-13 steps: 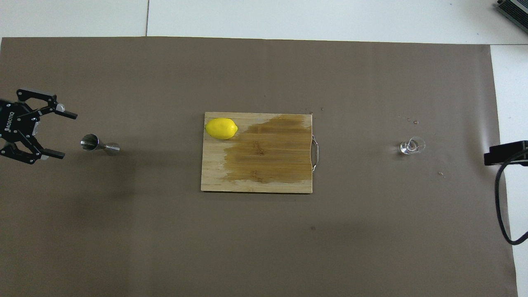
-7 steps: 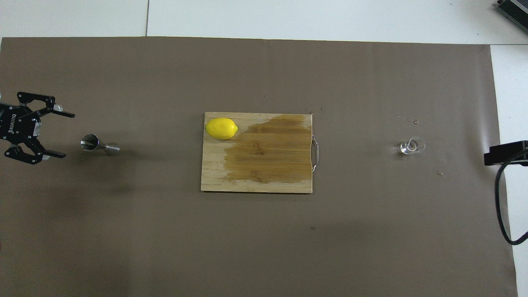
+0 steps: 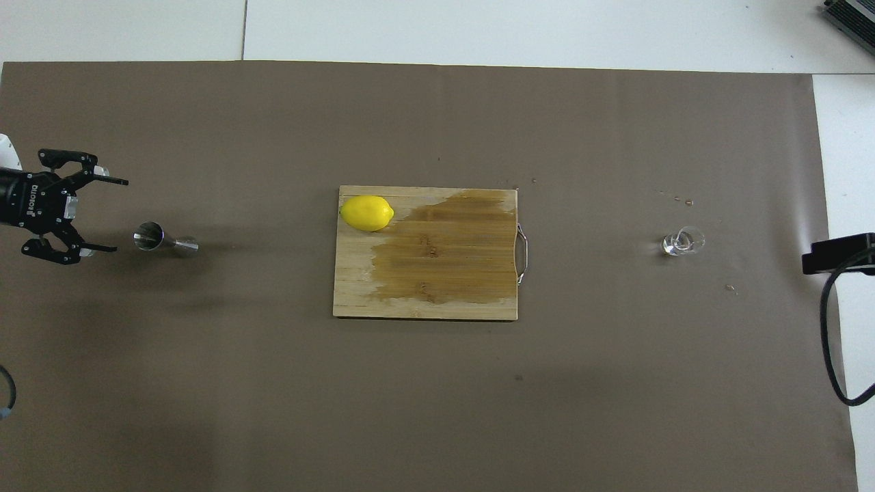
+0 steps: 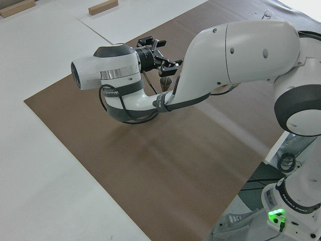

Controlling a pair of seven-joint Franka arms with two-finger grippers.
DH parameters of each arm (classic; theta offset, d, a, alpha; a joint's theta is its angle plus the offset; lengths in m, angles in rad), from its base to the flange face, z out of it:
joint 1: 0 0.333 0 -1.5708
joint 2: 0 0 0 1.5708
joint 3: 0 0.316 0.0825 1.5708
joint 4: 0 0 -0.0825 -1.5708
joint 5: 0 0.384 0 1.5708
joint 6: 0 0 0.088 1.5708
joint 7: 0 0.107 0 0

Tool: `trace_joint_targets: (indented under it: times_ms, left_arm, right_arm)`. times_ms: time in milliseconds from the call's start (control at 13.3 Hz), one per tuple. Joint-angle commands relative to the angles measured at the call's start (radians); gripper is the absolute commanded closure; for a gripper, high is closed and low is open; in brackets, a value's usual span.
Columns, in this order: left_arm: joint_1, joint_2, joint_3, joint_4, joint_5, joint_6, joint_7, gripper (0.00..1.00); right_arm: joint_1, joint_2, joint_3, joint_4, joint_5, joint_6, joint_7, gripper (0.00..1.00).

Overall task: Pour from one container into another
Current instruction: 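Open the left gripper and move it toward the small metal cup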

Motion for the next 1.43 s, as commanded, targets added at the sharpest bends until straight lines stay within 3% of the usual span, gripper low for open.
trace_joint_targets:
  times_ms: [0,226,754,1358]
  left_arm:
    - [0.022,0.039,-0.016,0.039,-0.029,-0.027,-0.040,0.00]
    - [0.081,0.121,-0.063,0.083,-0.027,-0.033,-0.038,0.00]
    - [0.105,0.211,-0.071,0.083,-0.043,-0.023,-0.047,0.00]
    - [0.120,0.231,-0.068,0.062,-0.069,-0.027,-0.144,0.00]
  right_arm:
    - [0.006,0.002,-0.007,0.007,0.002,-0.019,0.019,0.00]
    - [0.006,0.002,-0.007,0.007,0.002,-0.019,0.019,0.00]
    - [0.006,0.001,-0.002,0.007,0.002,-0.024,0.018,0.00]
    - [0.020,0.001,0.009,0.007,0.005,-0.020,-0.103,0.00]
